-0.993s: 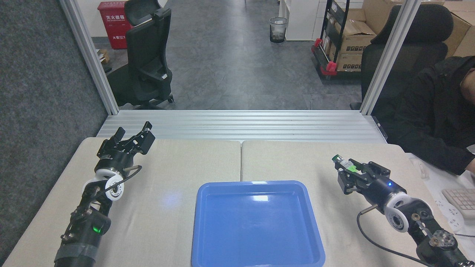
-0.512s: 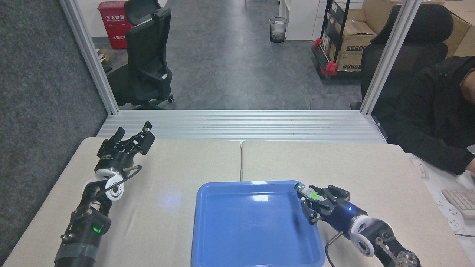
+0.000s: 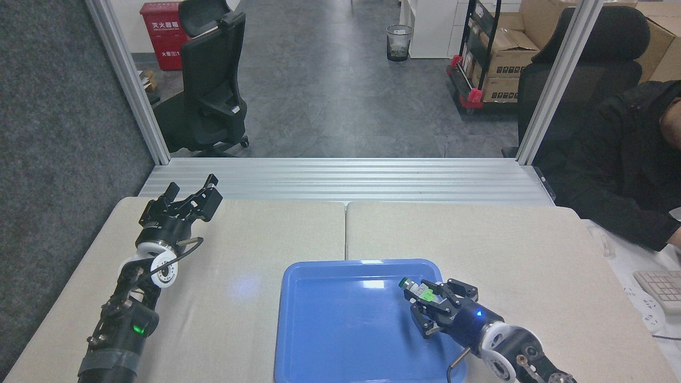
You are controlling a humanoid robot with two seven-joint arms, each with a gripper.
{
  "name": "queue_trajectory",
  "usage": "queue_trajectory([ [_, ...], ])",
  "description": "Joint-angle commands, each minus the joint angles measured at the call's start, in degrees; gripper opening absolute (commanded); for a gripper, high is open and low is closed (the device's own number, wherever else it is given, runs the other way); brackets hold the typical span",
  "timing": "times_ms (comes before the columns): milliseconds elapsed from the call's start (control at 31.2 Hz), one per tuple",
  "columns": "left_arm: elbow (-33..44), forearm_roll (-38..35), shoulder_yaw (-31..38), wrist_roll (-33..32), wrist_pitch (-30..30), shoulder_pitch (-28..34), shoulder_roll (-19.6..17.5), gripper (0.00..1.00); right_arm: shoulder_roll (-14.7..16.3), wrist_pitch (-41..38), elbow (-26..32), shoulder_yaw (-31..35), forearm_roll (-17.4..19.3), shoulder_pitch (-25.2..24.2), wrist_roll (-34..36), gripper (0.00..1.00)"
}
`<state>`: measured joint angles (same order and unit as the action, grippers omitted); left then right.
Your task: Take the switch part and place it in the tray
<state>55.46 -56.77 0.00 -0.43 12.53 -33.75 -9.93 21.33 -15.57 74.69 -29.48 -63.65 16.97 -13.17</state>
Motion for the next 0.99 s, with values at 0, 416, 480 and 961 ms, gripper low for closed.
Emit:
queue_trajectory([
  [0,0.00,-0.01,-1.32,-0.01,0.04,0.00,0.00,1.00,-3.05,0.10,-2.35,-1.72,-0.60,-0.44,-0.01,0.00],
  [416,0.00,-0.01,-1.32,-0.01,0.04,0.00,0.00,1.00,-3.14,0.54,-2.36,2.33,2.91,0.79,-0.10,0.83],
  [480,0.00,-0.01,-1.32,-0.01,0.04,0.00,0.00,1.00,-3.14,0.54,-2.36,2.59,4.40,0.88,-0.36,0.85],
  [961,0.00,-0.09,-1.32,-0.01,0.04,0.00,0.00,1.00,5.90,-0.52,-1.38,19.64,18.91,9.14,-2.47,0.89],
])
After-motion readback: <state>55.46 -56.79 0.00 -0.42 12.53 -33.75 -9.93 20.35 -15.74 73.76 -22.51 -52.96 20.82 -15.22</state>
